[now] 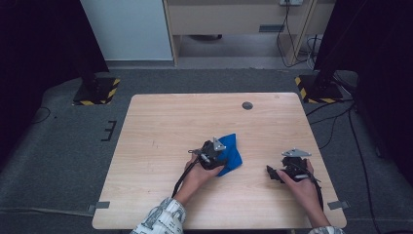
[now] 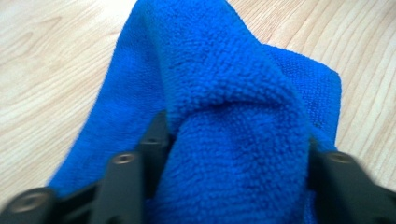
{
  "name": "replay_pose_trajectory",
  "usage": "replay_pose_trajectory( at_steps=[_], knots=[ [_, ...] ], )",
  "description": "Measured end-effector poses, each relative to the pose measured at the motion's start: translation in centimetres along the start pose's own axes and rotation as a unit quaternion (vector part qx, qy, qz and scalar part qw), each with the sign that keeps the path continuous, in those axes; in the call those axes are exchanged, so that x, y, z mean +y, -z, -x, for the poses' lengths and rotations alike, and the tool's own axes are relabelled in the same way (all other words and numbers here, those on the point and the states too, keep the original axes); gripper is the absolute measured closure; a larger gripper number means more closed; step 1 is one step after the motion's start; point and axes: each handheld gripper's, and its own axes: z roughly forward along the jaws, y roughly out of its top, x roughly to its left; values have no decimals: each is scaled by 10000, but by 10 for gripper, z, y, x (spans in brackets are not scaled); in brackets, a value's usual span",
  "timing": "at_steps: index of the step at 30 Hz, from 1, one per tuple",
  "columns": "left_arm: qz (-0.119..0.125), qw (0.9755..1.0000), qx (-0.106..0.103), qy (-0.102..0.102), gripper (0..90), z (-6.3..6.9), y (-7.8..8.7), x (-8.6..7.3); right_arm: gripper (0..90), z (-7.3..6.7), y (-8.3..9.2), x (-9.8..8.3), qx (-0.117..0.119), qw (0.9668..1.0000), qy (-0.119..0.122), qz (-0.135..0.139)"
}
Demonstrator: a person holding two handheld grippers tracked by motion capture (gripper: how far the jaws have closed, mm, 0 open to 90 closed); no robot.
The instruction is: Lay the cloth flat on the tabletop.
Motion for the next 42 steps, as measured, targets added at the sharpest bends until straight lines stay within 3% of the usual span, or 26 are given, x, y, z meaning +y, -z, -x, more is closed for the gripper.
replay_pose_trajectory(
  at_steps=[1, 3, 6, 7, 10, 12, 14, 16, 17, 21, 23, 24, 27, 28, 31, 36, 40, 42],
  knots=[
    [-26, 10000, -23, -28, 278, -1, -1, 0, 27, 0, 0, 0, -6, 10000, 2, 19],
    [43, 10000, 13, -43, 221, -2, 1, 1, 49, -1, 1, 0, 13, 10000, 9, 13],
    [499, 9987, -65, 110, 130, -3, 15, 4, 114, -3, 3, 1, 5, 9999, 110, 60],
    [499, 9987, -65, 110, 120, -3, 15, 4, 114, -3, 3, 1, 5, 9999, 110, 60],
    [815, 9965, -75, 165, 109, -3, 31, 7, 137, -6, 8, 4, 59, 9996, 174, 212],
    [1061, 9941, -133, 191, 110, -2, 43, 10, 242, -10, 14, 7, 212, 9987, 254, 379],
    [1133, 9933, -130, 170, 115, -2, 49, 12, 274, -13, 16, 8, 273, 9985, 225, 417],
    [1245, 9921, -119, 129, 140, 0, 57, 13, 360, -23, 21, 10, 410, 9970, 388, 521],
    [1301, 9914, -122, 88, 140, 1, 62, 13, 360, -23, 21, 10, 410, 9970, 388, 521],
    [1262, 9919, -56, -117, 220, 3, 79, 9, 490, -38, 26, 13, 684, 9940, 600, 611],
    [1230, 9923, -14, -141, 296, 1, 85, 4, 648, -52, 26, 15, 953, 9902, 788, 643],
    [1211, 9925, 10, -141, 296, -1, 89, 2, 648, -52, 26, 15, 953, 9902, 788, 643],
    [1238, 9922, -23, -108, 411, -8, 96, -5, 746, -67, 25, 17, 1162, 9857, 1023, 668],
    [1244, 9922, -21, -74, 452, -12, 97, -8, 786, -77, 24, 20, 1306, 9823, 1154, 689],
    [1193, 9928, -93, -54, 477, -16, 95, -10, 775, -87, 21, 21, 1432, 9795, 1258, 661],
    [1027, 9944, -198, -132, 405, -12, 80, -10, 686, -97, 12, 26, 1461, 9783, 1298, 688],
    [819, 9965, -40, -188, 359, -8, 61, -15, 658, -100, 2, 30, 1434, 9795, 1258, 642],
    [687, 9973, 45, -274, 439, -7, 56, -16, 646, -99, -6, 33, 1369, 9810, 1210, 654]
  ],
)
